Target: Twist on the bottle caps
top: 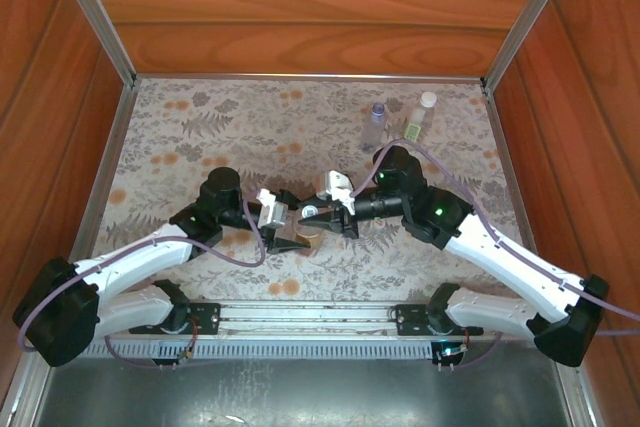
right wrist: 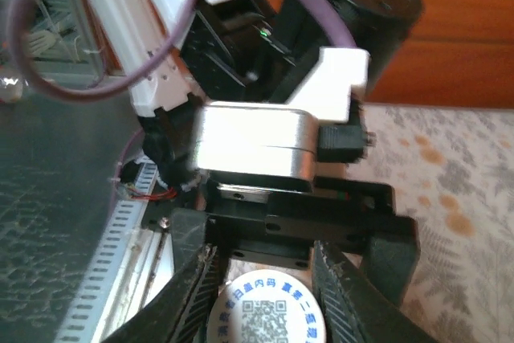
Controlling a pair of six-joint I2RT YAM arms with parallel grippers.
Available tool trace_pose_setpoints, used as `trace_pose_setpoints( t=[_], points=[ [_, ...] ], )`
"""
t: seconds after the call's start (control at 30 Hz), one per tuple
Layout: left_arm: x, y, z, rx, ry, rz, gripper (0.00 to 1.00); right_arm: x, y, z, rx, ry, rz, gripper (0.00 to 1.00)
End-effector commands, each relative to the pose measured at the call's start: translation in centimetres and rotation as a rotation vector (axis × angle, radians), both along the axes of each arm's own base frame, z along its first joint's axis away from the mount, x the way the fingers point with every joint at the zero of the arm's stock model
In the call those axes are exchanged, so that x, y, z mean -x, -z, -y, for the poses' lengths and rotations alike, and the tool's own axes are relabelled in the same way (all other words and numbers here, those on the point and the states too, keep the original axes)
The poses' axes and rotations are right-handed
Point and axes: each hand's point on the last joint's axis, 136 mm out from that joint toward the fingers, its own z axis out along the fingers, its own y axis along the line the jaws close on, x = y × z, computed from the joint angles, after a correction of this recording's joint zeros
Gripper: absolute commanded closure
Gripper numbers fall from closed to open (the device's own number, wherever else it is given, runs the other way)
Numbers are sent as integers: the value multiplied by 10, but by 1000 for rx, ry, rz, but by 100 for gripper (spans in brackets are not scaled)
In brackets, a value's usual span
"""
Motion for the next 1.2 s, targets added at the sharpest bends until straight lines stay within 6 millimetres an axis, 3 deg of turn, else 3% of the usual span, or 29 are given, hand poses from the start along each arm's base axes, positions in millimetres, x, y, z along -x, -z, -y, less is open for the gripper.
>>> trace_pose_setpoints(
  t=[0.0, 0.1, 0.3, 0.4, 0.5, 0.63, 0.8, 0.97, 1.17],
  points=[
    [8, -13, -2, 29, 28, 17, 23, -4, -24, -6, -130, 3, 18, 86],
    [7, -13, -2, 29, 24, 12, 25, -3, -21, -10, -138, -11, 0, 86],
    [5, -10, -2, 20, 4, -2, 42, -4, -18, -7, -127, 6, -7, 85],
    [-9, -5, -3, 7, -89, 24, 46, -12, -17, -5, -111, 65, -22, 85],
    [-43, 5, -3, -31, -282, 56, 49, -32, -7, -3, -72, 204, -85, 87],
    [-92, 10, -8, -81, -532, 77, 51, -87, 16, 8, -36, 548, -175, 97],
    [-138, 15, -17, -126, -770, 85, 52, -139, 49, 34, -46, 967, -342, 100],
    [-152, 20, -24, -134, -865, 83, 52, -161, 72, 54, 16, 1213, -357, 100],
    [-143, 35, -21, -157, -818, 56, 52, -161, 64, 47, 3, 1184, -362, 100]
  ],
)
